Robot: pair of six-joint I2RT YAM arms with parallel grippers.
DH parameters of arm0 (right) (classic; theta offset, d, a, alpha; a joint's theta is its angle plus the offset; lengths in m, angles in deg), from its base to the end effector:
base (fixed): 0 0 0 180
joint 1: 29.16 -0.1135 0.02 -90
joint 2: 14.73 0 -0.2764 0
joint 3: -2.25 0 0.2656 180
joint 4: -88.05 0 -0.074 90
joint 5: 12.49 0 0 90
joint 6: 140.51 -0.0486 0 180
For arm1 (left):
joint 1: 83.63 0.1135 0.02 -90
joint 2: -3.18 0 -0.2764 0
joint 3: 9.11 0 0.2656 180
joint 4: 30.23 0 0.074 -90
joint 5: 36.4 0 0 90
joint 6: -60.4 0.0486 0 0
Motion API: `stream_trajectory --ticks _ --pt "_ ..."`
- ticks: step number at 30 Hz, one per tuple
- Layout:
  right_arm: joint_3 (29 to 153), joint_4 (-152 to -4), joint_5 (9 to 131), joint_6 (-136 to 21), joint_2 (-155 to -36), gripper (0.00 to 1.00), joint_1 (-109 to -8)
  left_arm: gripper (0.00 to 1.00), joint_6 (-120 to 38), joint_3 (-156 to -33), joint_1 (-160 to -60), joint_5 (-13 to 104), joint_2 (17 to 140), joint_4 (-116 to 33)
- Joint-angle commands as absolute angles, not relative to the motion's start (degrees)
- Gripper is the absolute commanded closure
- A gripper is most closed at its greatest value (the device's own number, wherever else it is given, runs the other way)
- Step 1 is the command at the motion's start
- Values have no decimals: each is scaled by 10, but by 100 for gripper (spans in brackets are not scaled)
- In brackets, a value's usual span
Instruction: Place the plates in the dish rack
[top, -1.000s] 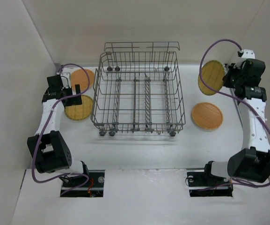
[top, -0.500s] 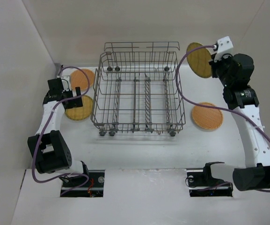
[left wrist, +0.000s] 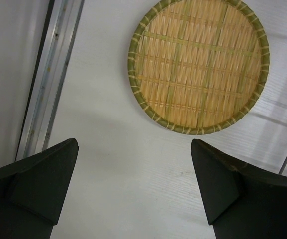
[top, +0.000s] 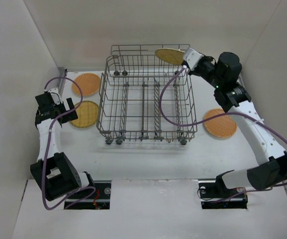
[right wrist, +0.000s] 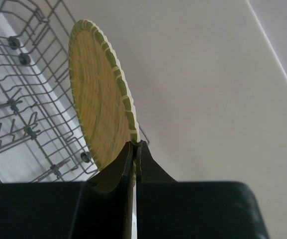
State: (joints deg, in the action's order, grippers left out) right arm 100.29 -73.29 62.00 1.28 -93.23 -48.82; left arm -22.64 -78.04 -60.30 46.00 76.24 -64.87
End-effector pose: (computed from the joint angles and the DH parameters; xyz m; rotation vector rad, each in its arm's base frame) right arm 0.3121 0.1253 0.4750 -1.0762 1.1302 -0.2321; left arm 0.2777 0.1128 0.2823 -0.2486 2.2302 0.1371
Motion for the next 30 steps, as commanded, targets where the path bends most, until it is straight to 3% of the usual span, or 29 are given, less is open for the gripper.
stream_trajectory --ticks 1,13,30 --pt "1042 -781 555 68 -948 100 -499 0 -232 -776 -585 444 730 -664" --pt "1025 -729 497 158 -1001 100 -499 0 -228 -784 -563 439 713 -690" --pt "1017 -706 521 153 -1059 100 -499 0 -229 -797 -561 439 724 -691"
